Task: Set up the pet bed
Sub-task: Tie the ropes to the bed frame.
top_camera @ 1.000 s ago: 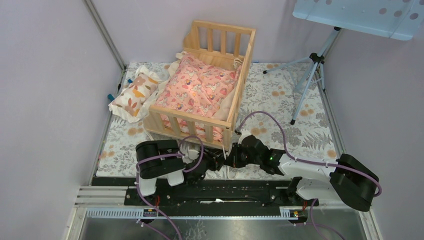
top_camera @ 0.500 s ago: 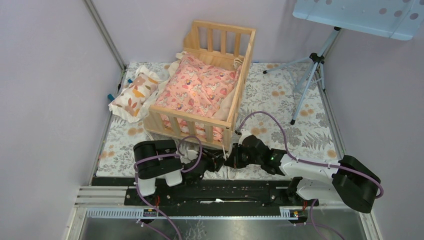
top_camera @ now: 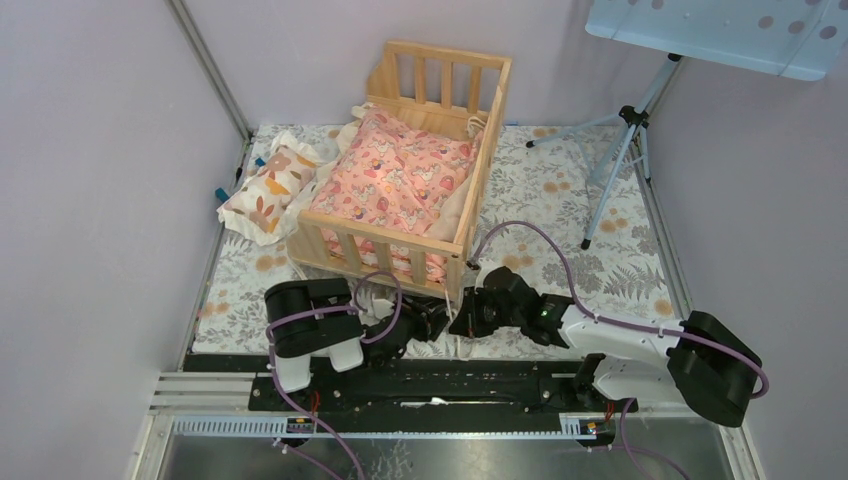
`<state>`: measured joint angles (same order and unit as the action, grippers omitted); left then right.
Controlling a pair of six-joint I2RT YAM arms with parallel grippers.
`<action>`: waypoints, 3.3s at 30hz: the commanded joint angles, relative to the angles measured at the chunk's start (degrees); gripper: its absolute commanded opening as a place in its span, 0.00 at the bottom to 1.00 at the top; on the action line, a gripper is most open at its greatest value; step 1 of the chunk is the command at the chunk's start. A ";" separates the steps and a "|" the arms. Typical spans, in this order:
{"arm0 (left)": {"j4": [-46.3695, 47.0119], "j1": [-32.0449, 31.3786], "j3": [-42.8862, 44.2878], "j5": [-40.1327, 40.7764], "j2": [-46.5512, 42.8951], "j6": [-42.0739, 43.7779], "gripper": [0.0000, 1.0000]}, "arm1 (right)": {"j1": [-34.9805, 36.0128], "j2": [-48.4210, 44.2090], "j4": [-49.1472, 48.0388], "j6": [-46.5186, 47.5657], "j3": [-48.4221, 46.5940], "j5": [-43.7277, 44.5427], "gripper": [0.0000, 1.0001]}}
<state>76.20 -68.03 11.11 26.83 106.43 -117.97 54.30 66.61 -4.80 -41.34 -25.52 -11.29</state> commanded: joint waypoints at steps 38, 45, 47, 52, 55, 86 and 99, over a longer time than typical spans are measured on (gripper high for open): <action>15.91 1.14 -0.55 -2.57 -4.42 -3.26 0.08 | 0.81 4.93 13.40 2.23 2.35 -6.90 0.00; 15.91 1.23 -1.19 -2.45 -4.46 -3.71 0.00 | 0.80 4.77 13.41 2.19 2.42 -6.35 0.00; 15.91 1.23 -1.54 -2.33 -4.50 -3.75 0.00 | 0.83 4.43 13.38 2.16 2.37 -5.93 0.00; 15.91 1.23 -2.37 -2.31 -4.39 -3.84 0.19 | 0.83 3.79 13.44 2.06 2.05 -5.72 0.00; 15.90 1.23 -2.20 -2.67 -4.31 -3.70 0.30 | 0.81 4.10 13.39 2.14 2.08 -5.84 0.00; 15.91 1.23 -0.29 -5.36 -7.46 -4.38 0.32 | 0.81 5.35 12.24 2.03 2.75 -6.81 0.00; 15.91 1.45 -0.55 -5.23 -7.23 -4.61 0.02 | 0.80 4.94 12.33 1.83 3.07 -6.39 0.00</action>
<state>75.79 -66.81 10.13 21.28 100.57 -119.24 54.13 69.58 -6.68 -39.92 -26.15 -11.70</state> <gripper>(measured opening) 0.056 0.028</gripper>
